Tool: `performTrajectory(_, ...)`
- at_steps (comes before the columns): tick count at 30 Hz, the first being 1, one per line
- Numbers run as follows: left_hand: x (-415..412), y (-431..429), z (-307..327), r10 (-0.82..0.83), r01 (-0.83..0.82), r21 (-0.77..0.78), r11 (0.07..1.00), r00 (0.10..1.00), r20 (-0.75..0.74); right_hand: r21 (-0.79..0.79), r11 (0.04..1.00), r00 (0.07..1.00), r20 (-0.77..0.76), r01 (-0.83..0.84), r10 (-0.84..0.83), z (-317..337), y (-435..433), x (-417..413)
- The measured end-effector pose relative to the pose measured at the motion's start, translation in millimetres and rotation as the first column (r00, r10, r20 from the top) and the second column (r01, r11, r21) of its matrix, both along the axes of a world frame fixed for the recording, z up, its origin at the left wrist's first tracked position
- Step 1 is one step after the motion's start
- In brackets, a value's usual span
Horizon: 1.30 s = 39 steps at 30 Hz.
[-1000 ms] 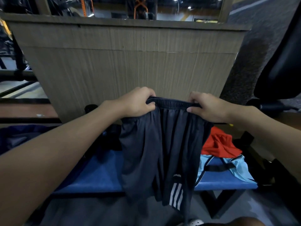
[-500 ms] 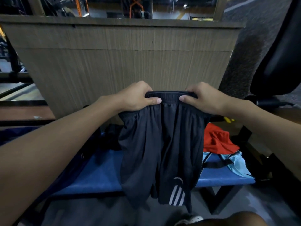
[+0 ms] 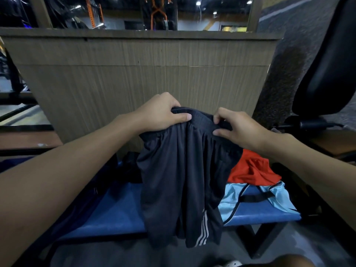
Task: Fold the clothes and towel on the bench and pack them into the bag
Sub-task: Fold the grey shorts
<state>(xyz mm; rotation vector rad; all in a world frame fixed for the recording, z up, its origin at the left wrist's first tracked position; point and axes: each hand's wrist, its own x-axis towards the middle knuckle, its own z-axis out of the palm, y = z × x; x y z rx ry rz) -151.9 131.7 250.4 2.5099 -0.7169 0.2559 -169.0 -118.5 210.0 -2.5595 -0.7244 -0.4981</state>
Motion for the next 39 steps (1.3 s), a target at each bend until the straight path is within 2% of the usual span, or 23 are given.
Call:
performTrajectory(8,-1.9,2.5,2.8,-0.001,0.001,0.019,1.000,1.000,-0.028,0.033,0.999,0.999,-0.014,0.044,-0.043,-7.6,1.2,3.4)
performTrajectory(11,-5.9,6.6,4.6,0.007,-0.001,0.081,0.997,0.998,-0.070,0.069,0.995,0.997,-0.012,0.071,-0.071,-10.2,-1.7,2.6)
performTrajectory(15,-7.8,9.4,2.8,-0.015,0.032,0.239,0.970,0.997,-0.071,-0.001,0.994,0.993,0.028,0.112,-0.111,-4.9,-7.0,0.2)
performTrajectory(18,-7.1,12.5,0.8,-0.006,0.014,0.274,0.962,1.000,-0.029,-0.086,0.983,0.986,0.070,0.160,-0.154,-0.8,-13.1,-1.4)
performTrajectory(21,-5.9,12.2,-1.5,-0.006,0.005,0.285,0.959,1.000,0.003,-0.067,0.984,0.986,0.029,0.167,-0.165,0.4,-13.3,-3.5)
performTrajectory(24,-2.1,9.9,-4.5,0.020,-0.017,0.246,0.969,1.000,-0.010,-0.005,0.994,0.994,-0.016,0.109,-0.110,3.6,-7.5,-6.8)
performTrajectory(29,-1.9,0.7,-12.1,0.069,-0.064,0.056,0.996,0.994,-0.087,-0.035,0.996,0.997,-0.021,0.078,-0.079,11.0,2.1,-7.3)
performTrajectory(33,-2.5,-1.3,-15.2,0.054,-0.049,0.042,0.998,0.988,-0.145,0.000,0.992,0.992,-0.012,0.124,-0.124,13.3,-0.3,-6.7)
performTrajectory(36,-6.2,-1.1,-14.3,0.061,-0.060,0.017,0.998,0.994,-0.090,-0.036,0.990,0.990,0.004,0.139,-0.139,12.6,0.0,-5.9)
performTrajectory(39,-8.1,-4.6,-9.9,0.111,-0.110,0.023,0.994,0.993,-0.029,-0.046,0.995,0.996,0.022,0.086,-0.085,9.8,5.7,-5.5)
